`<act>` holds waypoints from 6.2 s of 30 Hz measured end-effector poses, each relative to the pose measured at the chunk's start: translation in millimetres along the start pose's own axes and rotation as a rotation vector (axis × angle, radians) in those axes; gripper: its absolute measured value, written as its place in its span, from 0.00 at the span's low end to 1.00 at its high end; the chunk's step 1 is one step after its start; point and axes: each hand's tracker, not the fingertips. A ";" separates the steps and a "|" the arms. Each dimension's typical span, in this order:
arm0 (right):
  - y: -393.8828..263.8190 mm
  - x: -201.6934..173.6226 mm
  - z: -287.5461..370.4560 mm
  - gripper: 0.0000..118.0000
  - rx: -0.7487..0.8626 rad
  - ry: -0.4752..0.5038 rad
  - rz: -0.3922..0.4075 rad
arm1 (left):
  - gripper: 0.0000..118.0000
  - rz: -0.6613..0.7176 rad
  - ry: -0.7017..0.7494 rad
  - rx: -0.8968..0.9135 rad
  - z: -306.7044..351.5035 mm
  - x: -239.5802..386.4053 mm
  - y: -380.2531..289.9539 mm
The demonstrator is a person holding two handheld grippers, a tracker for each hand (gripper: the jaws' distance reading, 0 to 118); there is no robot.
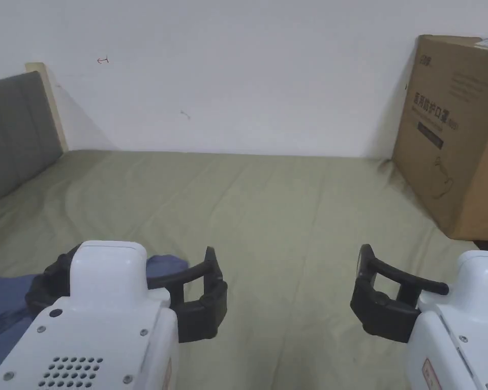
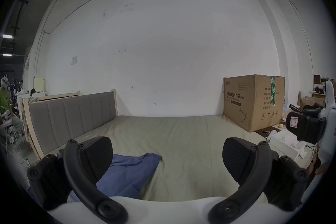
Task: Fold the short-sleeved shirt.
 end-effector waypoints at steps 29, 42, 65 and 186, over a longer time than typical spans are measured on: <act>-3.1 -5.6 -1.1 1.00 -0.024 -0.009 0.024 | 1.00 -0.010 0.018 -0.012 -2.9 3.0 -4.6; -29.3 -94.3 19.0 1.00 0.198 0.066 0.920 | 1.00 1.096 0.044 -0.091 -23.0 -69.1 -76.3; -13.3 -5.2 -20.7 1.00 -0.119 -0.023 -0.137 | 1.00 -0.095 0.033 0.036 -14.4 22.3 -32.1; -91.2 -153.9 -79.9 0.00 -0.471 0.514 -0.009 | 0.02 0.315 0.303 -0.990 -235.4 -195.7 -195.2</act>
